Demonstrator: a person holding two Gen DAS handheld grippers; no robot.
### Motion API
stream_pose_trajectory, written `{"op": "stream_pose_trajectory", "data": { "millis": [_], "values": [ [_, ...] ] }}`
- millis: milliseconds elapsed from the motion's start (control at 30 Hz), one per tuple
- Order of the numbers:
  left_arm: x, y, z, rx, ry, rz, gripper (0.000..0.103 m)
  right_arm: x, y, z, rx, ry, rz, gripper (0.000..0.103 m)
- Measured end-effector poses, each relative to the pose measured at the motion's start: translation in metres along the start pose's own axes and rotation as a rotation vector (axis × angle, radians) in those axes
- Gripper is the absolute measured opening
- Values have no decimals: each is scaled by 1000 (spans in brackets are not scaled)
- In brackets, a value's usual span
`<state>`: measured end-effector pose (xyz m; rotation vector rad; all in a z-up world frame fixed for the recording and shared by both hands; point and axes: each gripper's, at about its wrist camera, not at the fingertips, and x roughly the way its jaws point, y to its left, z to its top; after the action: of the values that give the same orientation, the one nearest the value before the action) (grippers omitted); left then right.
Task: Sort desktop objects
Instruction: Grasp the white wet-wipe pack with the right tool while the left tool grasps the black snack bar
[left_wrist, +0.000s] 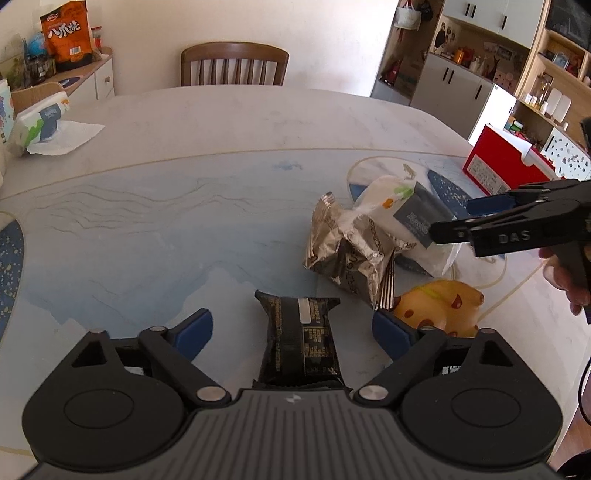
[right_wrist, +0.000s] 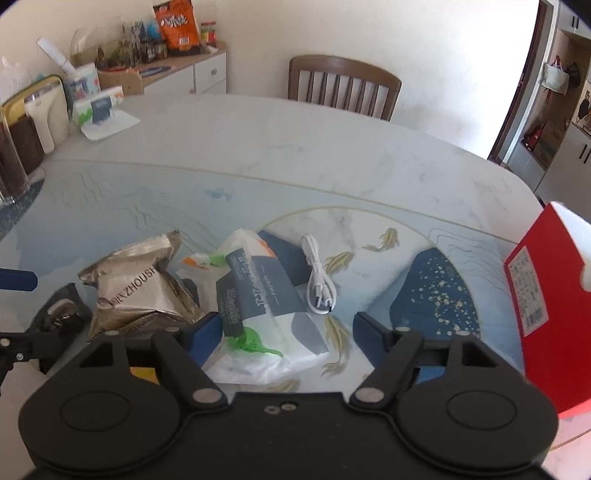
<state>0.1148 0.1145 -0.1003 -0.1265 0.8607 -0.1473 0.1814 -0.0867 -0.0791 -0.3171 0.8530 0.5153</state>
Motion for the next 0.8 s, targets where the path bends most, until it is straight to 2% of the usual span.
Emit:
{"op": "stream_pose_trajectory", "data": {
  "millis": [100, 233, 400, 500, 733, 800],
  "values": [
    [3, -1, -1, -1, 9, 5, 87, 8, 2, 1, 2, 21, -3, 73],
    [6, 1, -1, -15, 20, 8, 74, 17, 2, 1, 16, 46, 7, 66],
    [8, 4, -3, -27, 22, 12, 66, 17, 6, 1, 11, 57, 8, 59],
    [9, 3, -4, -21, 21, 18, 63, 15, 8, 2, -1, 57, -3, 52],
    [9, 5, -3, -22, 17, 11, 39, 5, 6, 3, -3, 56, -25, 33],
    [9, 5, -4, -23, 15, 12, 38, 1, 4, 2, 7, 54, -28, 30]
  ]
}}
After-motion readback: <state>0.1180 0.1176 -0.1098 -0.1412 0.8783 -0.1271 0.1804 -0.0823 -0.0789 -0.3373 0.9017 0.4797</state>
